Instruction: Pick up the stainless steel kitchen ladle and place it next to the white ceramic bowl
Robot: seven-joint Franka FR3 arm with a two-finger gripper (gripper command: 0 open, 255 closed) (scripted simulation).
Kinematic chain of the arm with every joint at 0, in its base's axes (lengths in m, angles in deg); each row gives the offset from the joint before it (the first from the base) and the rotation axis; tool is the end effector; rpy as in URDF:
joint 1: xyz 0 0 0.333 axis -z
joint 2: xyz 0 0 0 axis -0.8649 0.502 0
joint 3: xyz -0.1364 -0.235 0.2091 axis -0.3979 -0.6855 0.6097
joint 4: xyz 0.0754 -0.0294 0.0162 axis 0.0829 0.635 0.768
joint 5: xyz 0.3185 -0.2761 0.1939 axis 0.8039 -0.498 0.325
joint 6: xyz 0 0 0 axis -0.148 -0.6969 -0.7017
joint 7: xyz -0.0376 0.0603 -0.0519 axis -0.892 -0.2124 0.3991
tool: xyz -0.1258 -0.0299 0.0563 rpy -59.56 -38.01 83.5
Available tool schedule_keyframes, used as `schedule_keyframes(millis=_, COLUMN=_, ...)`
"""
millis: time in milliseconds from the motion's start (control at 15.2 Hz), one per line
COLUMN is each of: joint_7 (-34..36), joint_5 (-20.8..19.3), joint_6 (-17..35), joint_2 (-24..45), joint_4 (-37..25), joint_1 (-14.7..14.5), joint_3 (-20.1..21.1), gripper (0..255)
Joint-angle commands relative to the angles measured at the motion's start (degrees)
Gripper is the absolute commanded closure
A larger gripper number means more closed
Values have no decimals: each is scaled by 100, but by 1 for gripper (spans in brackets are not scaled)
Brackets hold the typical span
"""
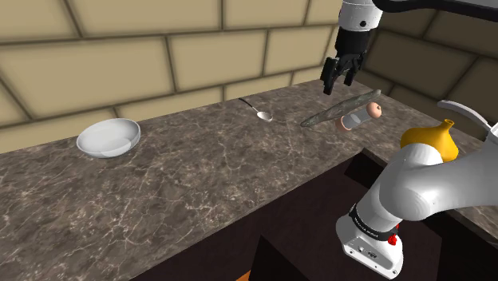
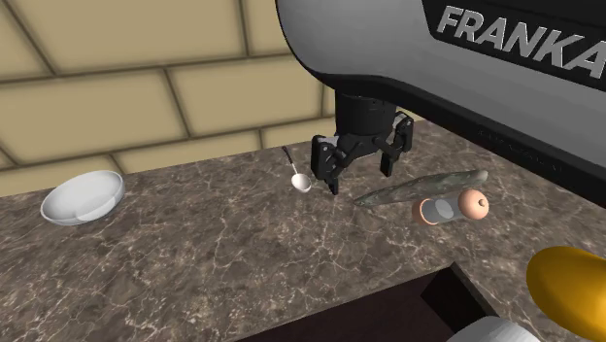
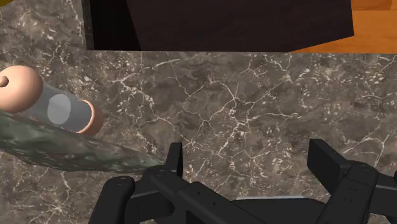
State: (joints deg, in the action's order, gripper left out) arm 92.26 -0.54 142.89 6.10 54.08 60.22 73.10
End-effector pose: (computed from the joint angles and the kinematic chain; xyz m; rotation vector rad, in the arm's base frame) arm 0.3352 -0.0399 0.6052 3.0298 -0.3422 -0.0815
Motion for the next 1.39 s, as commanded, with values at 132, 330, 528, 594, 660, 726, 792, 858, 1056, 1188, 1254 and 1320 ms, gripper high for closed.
schedule_keyframes(millis=132, joint_7=-38, joint_5=-2, joint_6=368, joint_2=295, joint_4=47, joint_1=6, joint_3=-110, gripper=0)
schedule_keyframes(millis=330, joint_7=-106, joint_5=14, joint_6=902, joint_2=782, joint_4=57, joint_1=8, joint_3=-272, gripper=0)
schedule_keyframes(millis=528, joint_7=-190, joint_5=57, joint_6=1409, joint_2=1316, joint_4=-5, joint_1=3, joint_3=-429, gripper=0)
schedule_keyframes(millis=594, joint_7=-222, joint_5=78, joint_6=1570, joint_2=1503, joint_4=-42, joint_1=0, joint_3=-480, gripper=0)
schedule_keyframes(millis=660, joint_7=-256, joint_5=104, joint_6=1726, joint_2=1693, joint_4=-86, joint_1=-4, joint_3=-530, gripper=0)
schedule_keyframes(millis=726, joint_7=-293, joint_5=133, joint_6=1878, joint_2=1888, joint_4=-138, joint_1=-9, joint_3=-580, gripper=0)
schedule_keyframes(millis=792, joint_7=-332, joint_5=168, joint_6=2025, joint_2=2085, joint_4=-198, joint_1=-14, joint_3=-628, gripper=0)
schedule_keyframes(millis=858, joint_7=-374, joint_5=207, joint_6=2167, joint_2=2286, joint_4=-266, joint_1=-21, joint_3=-675, gripper=0)
schedule_keyframes(millis=1056, joint_7=-516, joint_5=354, joint_6=2556, joint_2=2906, joint_4=-517, joint_1=-41, joint_3=-811, gripper=0)
schedule_keyframes(millis=1188, joint_7=-624, joint_5=479, joint_6=2783, joint_2=3330, joint_4=-722, joint_1=-52, joint_3=-892, gripper=0)
schedule_keyframes(millis=1254, joint_7=-683, joint_5=550, joint_6=2886, joint_2=3546, joint_4=-836, joint_1=-55, joint_3=-928, gripper=0)
schedule_keyframes(millis=1320, joint_7=-743, joint_5=625, joint_6=2982, joint_2=3763, joint_4=-959, joint_1=-57, joint_3=-963, gripper=0)
